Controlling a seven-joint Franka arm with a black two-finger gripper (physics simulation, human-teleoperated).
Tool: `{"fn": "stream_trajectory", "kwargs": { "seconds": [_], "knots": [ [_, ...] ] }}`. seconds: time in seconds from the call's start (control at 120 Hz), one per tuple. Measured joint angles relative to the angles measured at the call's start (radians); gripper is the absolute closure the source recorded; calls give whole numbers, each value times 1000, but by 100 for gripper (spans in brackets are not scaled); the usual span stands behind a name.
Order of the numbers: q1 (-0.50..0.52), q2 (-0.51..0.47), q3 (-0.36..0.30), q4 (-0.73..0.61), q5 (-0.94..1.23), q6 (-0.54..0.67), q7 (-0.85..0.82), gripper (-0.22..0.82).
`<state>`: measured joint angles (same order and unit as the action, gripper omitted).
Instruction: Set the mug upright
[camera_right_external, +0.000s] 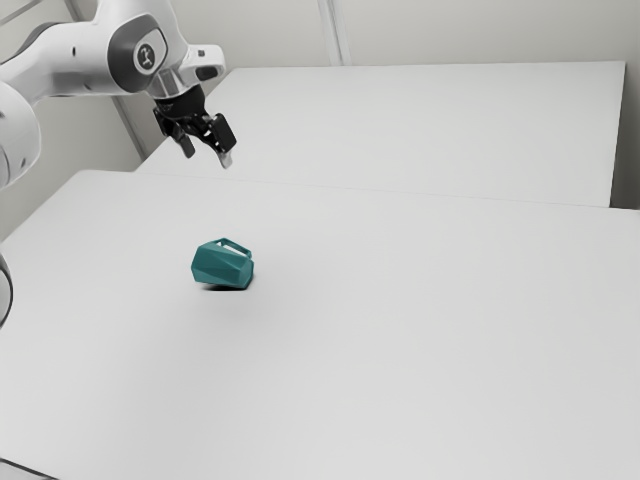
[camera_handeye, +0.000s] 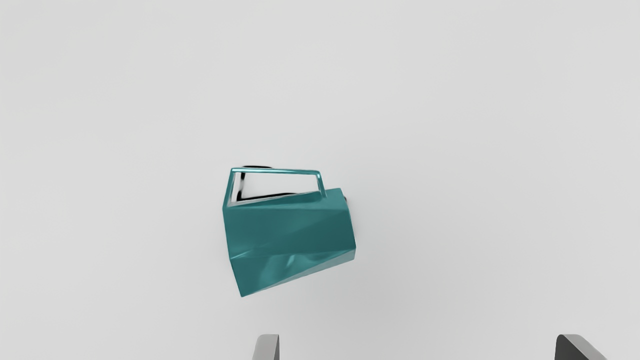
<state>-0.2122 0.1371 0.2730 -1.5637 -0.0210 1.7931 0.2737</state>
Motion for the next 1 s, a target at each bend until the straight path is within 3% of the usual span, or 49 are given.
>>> {"fn": "stream_trajectory", "kwargs": {
  "seconds": [0.175, 0.342, 0.475, 0.775, 1.0],
  "knots": [
    [14, -25, 33, -46, -52, 20, 2, 0],
    [216, -63, -11, -165, -195, 65, 15, 0],
    [305, -47, -39, -231, -304, 100, 37, 0],
    [470, 136, -98, -209, -551, 129, 215, 0],
    [518, 226, -135, -210, -671, 93, 374, 0]
  ]
}}
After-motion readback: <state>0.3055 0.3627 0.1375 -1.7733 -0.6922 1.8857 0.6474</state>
